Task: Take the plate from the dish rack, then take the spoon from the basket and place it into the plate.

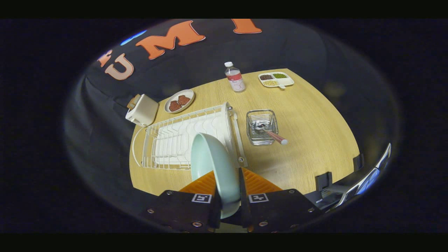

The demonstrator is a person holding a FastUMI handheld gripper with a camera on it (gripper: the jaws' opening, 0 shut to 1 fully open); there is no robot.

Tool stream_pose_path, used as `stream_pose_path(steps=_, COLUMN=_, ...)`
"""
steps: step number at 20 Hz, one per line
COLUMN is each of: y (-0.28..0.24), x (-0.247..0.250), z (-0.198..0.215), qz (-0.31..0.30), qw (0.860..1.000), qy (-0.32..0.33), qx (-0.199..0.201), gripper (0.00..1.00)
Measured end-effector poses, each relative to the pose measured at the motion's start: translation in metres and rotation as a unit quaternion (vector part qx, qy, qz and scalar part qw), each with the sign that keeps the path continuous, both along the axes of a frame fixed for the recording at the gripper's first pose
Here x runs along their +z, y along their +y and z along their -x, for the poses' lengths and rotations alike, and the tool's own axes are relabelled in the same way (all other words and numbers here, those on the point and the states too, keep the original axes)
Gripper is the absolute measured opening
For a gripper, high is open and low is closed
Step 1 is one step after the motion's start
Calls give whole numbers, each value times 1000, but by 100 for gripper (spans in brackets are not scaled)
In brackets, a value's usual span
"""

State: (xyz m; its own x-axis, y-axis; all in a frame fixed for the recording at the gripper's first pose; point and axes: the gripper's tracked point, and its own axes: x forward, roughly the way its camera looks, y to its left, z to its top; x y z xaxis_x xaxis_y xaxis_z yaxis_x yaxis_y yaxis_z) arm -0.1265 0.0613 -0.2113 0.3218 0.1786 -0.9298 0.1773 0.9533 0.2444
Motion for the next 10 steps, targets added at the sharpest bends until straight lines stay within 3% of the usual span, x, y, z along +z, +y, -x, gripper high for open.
stream_pose_path(steps=10, y=-1, x=-48, z=52, qz=-66, qw=998, qy=18, qx=12, gripper=24)
